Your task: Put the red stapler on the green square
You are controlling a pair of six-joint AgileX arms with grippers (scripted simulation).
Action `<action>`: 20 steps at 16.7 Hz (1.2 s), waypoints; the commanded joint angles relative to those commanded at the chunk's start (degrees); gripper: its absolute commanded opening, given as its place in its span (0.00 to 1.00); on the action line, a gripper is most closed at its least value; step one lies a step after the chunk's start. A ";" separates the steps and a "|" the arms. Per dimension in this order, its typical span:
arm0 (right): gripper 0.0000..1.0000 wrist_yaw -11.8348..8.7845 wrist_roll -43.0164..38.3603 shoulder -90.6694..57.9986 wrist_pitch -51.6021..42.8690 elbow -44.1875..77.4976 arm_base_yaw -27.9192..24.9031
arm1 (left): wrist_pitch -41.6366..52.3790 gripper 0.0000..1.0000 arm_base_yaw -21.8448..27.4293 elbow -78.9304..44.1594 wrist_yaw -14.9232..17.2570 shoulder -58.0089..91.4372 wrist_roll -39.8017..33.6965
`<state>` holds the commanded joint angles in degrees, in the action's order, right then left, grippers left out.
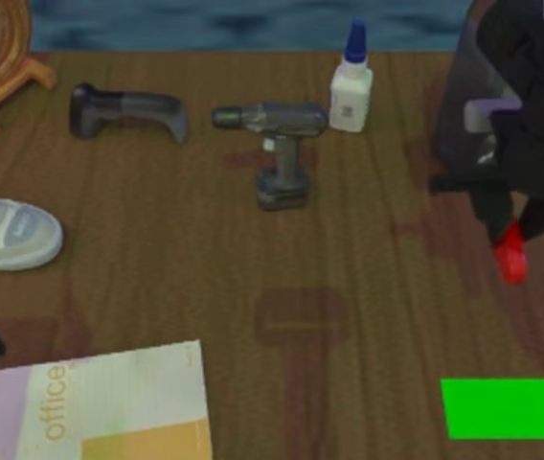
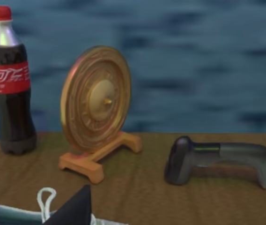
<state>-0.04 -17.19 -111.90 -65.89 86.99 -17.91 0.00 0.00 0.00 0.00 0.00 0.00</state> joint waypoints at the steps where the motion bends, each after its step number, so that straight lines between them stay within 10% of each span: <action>1: 0.00 0.01 -4.66 0.82 -0.24 -0.84 -0.41 | 0.00 1.00 0.00 0.00 0.00 0.00 0.00; 13: 0.00 0.06 -77.01 16.77 -1.84 -18.17 -6.62 | 0.00 1.00 0.00 0.00 0.00 0.00 0.00; 20: 0.00 0.22 -98.32 25.72 0.06 -24.95 -8.54 | 0.00 1.00 0.00 0.00 0.00 0.00 0.00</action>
<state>0.17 -115.51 -86.19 -65.84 62.04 -26.44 0.00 0.00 0.00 0.00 0.00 0.00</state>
